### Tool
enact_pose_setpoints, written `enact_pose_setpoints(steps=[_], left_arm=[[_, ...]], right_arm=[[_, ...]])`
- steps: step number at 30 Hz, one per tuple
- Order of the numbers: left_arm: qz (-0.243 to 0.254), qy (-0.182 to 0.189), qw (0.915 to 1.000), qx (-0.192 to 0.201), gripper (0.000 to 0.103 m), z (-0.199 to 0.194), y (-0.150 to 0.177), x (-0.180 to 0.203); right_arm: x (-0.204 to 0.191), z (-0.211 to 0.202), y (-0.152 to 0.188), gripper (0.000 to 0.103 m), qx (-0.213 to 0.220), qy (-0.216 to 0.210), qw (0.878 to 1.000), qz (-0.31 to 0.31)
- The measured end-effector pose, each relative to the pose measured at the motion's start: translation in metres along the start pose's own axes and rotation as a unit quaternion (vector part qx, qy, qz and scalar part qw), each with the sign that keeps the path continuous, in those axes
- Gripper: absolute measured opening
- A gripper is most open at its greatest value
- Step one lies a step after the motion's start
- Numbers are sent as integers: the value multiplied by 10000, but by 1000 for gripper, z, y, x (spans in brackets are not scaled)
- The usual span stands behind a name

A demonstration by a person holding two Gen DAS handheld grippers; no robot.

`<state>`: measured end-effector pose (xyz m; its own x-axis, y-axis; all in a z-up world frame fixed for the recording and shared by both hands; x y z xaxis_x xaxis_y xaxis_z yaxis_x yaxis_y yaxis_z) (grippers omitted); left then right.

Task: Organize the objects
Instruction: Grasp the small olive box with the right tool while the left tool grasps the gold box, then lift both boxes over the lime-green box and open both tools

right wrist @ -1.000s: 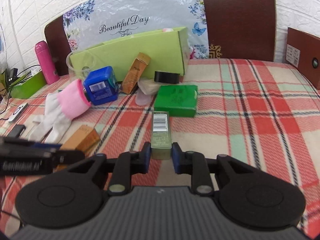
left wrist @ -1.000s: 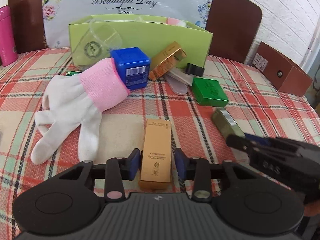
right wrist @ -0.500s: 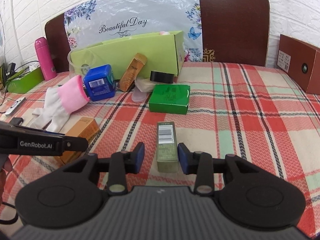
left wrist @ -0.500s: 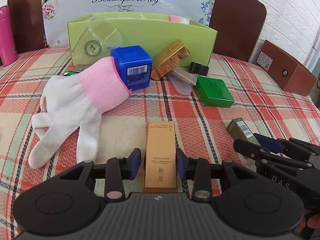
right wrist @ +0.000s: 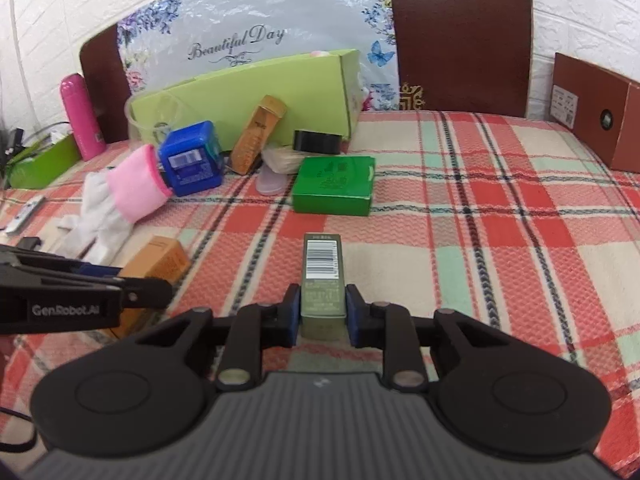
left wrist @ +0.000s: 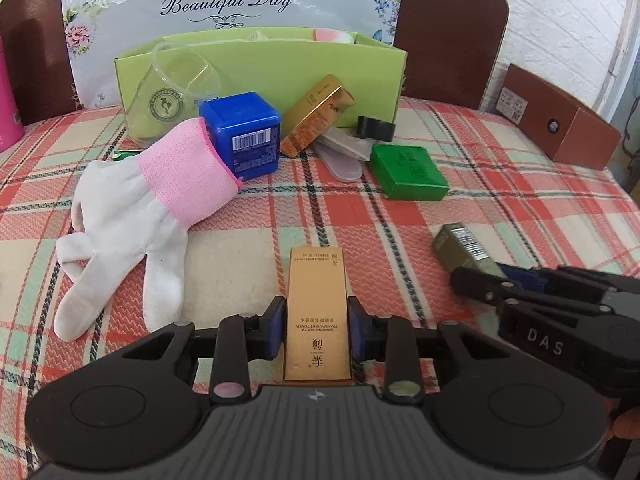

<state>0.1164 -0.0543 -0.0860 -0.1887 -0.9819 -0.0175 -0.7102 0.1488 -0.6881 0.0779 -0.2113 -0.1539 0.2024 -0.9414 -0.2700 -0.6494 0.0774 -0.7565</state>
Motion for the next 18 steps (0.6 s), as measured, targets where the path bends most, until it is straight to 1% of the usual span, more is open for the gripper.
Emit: enact_pose_setpoints(steps=[4,8,12,18], left_arm=[[-143,217,9995,184,33,-17,-9,-1],[-254,319,9978,525,33,-36,-31,-7],[-267,315,9946,955,33,-53,-62,-16],[-407,314,9876,1481,33,-69,-115,-35]], right_arm=[[-9,-9,-8,22,161,-294,9993,148],[-15,-24,-29,22,531,-462,9974,180],[-23,-33,-59,22,921,-553,9942,-38],[-36,-29,-111,22,1339,-693,9876,-428]])
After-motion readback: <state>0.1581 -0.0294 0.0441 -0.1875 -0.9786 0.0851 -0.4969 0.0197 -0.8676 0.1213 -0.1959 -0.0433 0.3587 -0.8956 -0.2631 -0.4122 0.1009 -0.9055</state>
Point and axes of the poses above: each gripper's, at about its wrist camera, not at the fingertips, and z roughly the way its jaws point, x to its right, y to its underside, the point moved 7 cm from there along z, roughly the way its jaws point, and after that the axes turned 12 degrees about -y, right-handed, at the moved point
